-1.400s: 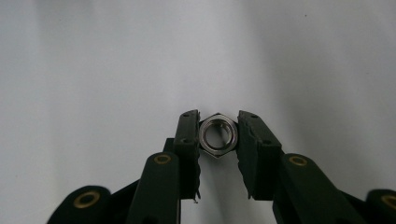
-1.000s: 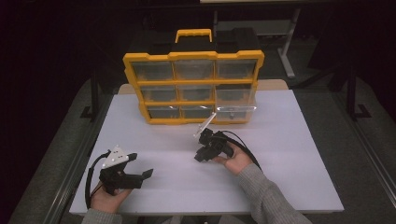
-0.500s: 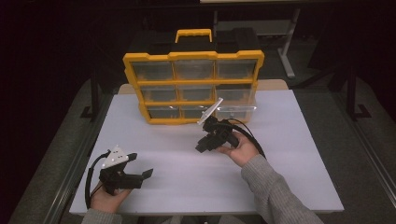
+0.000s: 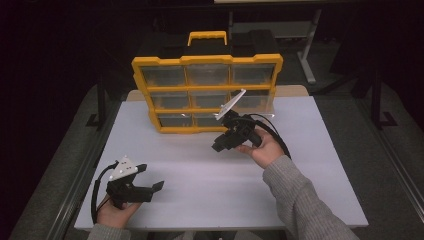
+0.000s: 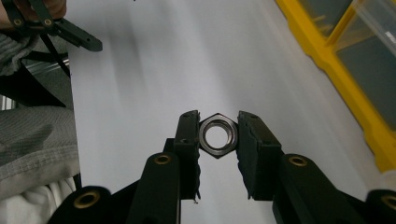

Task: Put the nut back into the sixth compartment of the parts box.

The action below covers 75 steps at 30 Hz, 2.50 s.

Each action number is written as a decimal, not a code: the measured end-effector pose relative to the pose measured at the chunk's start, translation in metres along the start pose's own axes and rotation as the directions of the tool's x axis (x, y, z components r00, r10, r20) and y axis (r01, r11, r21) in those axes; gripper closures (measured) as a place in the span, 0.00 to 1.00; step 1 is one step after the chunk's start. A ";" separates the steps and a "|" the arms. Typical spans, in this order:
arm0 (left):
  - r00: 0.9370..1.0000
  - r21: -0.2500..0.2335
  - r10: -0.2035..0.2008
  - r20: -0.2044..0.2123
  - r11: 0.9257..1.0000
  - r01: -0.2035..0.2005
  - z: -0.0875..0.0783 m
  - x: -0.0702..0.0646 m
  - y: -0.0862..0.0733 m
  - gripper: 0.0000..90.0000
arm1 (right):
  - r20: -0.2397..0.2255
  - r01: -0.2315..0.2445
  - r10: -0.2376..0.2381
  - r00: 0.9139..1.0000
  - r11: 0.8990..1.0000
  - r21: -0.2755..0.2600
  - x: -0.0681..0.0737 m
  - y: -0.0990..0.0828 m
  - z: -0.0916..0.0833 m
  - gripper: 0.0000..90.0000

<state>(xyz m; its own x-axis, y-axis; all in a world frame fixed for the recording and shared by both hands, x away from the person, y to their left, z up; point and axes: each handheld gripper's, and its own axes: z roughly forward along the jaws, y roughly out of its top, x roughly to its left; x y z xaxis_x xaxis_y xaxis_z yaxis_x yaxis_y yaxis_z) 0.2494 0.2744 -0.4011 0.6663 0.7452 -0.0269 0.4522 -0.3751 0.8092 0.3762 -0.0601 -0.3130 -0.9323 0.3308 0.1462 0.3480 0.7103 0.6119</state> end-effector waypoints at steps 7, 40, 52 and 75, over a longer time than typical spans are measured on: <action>1.000 -0.001 -0.002 0.000 1.000 0.002 0.000 0.000 0.000 0.17 | 0.014 -0.002 0.003 1.000 1.000 -0.021 -0.003 0.010 -0.020 0.77; 1.000 -0.007 -0.004 -0.001 1.000 0.004 0.000 0.000 0.000 0.17 | 0.157 -0.115 0.127 0.979 0.990 -0.087 -0.041 0.026 -0.104 0.77; 1.000 -0.001 -0.002 0.001 1.000 0.002 0.000 0.001 0.000 0.17 | 0.225 -0.201 0.213 0.951 0.977 -0.072 -0.067 0.013 -0.101 0.77; 1.000 0.001 -0.004 0.001 1.000 0.004 0.000 0.001 0.000 0.16 | 0.234 -0.242 0.248 0.940 0.969 -0.051 -0.081 0.001 -0.084 0.72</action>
<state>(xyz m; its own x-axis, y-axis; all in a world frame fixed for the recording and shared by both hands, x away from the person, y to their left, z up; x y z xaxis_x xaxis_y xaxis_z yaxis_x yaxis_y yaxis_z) 0.2493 0.2753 -0.4012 0.6655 0.7458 -0.0306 0.4554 -0.3732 0.8083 0.4434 -0.1384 -0.2587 -0.7672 0.6324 0.1070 0.5582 0.5762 0.5970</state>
